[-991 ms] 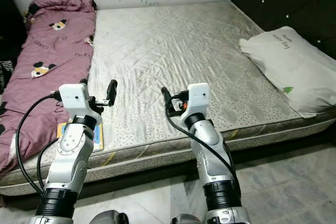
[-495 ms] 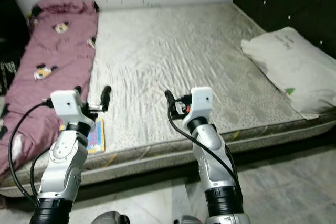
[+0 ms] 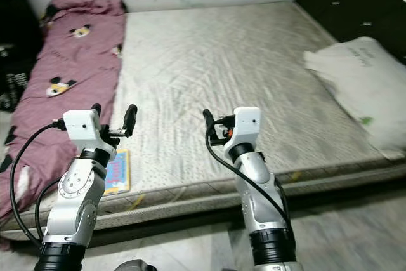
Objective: Clean up the room
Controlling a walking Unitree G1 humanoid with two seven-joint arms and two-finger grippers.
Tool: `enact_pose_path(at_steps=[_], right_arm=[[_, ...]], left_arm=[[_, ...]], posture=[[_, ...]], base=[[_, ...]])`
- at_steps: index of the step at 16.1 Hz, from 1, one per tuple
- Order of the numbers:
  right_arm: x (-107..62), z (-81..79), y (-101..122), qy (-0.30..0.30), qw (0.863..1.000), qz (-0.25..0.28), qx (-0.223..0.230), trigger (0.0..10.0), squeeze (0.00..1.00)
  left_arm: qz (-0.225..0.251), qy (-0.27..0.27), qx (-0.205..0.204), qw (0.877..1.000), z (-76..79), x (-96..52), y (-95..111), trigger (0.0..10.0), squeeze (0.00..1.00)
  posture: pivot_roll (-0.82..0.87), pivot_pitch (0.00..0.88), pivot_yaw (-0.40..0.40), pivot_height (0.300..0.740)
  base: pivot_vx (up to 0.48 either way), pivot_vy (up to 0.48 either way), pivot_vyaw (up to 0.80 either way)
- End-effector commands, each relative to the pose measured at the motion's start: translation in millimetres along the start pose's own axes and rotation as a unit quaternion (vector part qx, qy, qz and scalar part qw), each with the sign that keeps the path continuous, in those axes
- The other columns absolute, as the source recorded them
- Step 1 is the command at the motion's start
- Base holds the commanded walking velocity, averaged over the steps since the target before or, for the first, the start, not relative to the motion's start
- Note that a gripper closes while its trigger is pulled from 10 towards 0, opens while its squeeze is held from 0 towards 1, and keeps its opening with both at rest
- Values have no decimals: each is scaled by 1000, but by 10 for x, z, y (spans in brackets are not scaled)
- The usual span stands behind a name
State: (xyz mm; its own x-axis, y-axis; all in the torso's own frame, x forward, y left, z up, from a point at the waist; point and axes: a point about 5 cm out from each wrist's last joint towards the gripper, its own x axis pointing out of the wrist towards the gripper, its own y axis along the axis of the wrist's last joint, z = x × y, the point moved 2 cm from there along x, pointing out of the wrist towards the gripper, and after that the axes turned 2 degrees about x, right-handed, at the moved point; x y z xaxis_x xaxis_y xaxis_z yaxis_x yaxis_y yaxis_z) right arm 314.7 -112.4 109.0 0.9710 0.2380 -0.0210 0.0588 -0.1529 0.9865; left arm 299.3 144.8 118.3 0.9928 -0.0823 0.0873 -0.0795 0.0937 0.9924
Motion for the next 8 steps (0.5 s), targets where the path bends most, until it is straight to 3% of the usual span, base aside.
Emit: enact_pose_path(at_steps=[1,3,8], right_arm=[[23,-23,57,4,1000,7,-1,10000,0],[33,-29,55,5,1000,6,-1,10000,0],[49,-26,54,4,1000,5,-2,10000,0]], left_arm=[[-1,0,4,1000,-21,-11,25,10000,0],[-5,5,8,1000,-36,-5,23,10000,0],[-4,9,6,1000,-33,17,38,10000,0]], posture=[[-84,0,19,740],[-81,0,19,740],[-81,0,18,740]], base=[[379,0,0],[298,0,0],[0,0,0]])
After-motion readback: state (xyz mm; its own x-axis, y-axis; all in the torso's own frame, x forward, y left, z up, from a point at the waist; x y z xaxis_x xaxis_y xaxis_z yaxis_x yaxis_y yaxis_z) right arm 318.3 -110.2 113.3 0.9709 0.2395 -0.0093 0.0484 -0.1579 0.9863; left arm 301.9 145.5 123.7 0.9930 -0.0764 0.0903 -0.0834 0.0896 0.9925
